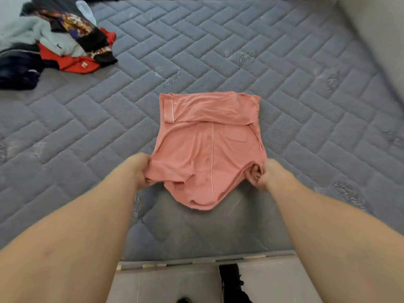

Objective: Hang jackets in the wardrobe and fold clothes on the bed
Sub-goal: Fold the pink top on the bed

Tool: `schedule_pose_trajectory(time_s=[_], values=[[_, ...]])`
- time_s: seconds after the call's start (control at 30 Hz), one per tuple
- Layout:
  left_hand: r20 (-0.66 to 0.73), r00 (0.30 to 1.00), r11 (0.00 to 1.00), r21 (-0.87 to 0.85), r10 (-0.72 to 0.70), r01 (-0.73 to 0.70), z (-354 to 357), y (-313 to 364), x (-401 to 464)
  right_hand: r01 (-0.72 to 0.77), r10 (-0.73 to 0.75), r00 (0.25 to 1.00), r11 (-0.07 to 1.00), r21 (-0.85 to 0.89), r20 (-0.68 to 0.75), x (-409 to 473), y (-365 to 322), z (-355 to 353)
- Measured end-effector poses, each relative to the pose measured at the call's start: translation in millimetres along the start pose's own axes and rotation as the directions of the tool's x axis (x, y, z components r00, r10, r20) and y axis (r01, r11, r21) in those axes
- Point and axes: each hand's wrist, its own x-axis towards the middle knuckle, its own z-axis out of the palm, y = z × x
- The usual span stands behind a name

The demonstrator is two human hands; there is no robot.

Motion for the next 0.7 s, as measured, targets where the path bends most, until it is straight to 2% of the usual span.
schedule_pose_trajectory(time_s=[0.13, 0.23, 0.4, 0.47, 0.5, 0.53, 0.57, 0.6, 0.63, 0.67, 0.7], values=[[0.041, 0.998, 0.957, -0.288, 0.045, -0.031, 27, 67, 4, 0.139, -0.167, 0.98, 0.962, 0.233, 0.105, 4, -78, 45], [-0.001, 0.999, 0.888, -0.457, 0.05, -0.045, 50, 110, 39, 0.242, -0.281, 0.955, 0.923, 0.3, 0.097, 30, -128, 82], [-0.087, 0.996, 0.828, -0.557, 0.013, -0.059, 94, 175, 110, 0.283, -0.306, 0.952, 0.905, 0.318, 0.023, 100, -189, 141], [-0.059, 0.997, 0.815, -0.575, 0.053, -0.077, 115, 198, 140, 0.325, -0.345, 0.938, 0.899, 0.294, 0.019, 131, -205, 166], [-0.041, 0.995, 0.845, -0.525, 0.093, -0.101, 126, 207, 154, 0.366, -0.376, 0.926, 0.904, 0.22, 0.007, 146, -210, 179], [-0.005, 0.992, 0.901, -0.418, 0.124, -0.115, 137, 212, 167, 0.426, -0.426, 0.905, 0.902, 0.072, -0.016, 161, -211, 190], [0.004, 0.991, 0.968, -0.215, 0.137, -0.133, 149, 213, 178, 0.507, -0.52, 0.853, 0.844, -0.175, -0.033, 177, -209, 199], [-0.037, 0.986, 0.985, 0.061, 0.162, -0.16, 160, 210, 193, 0.565, -0.633, 0.773, 0.674, -0.476, 0.021, 194, -201, 206], [-0.13, 0.964, 0.931, 0.316, 0.234, -0.184, 171, 202, 213, 0.565, -0.691, 0.704, 0.405, -0.719, 0.163, 210, -189, 212], [-0.206, 0.927, 0.836, 0.522, 0.314, -0.167, 182, 193, 230, 0.529, -0.67, 0.662, 0.102, -0.843, 0.334, 224, -173, 216], [-0.261, 0.884, 0.742, 0.658, 0.388, -0.131, 192, 182, 243, 0.48, -0.607, 0.642, -0.159, -0.863, 0.469, 237, -156, 218]])
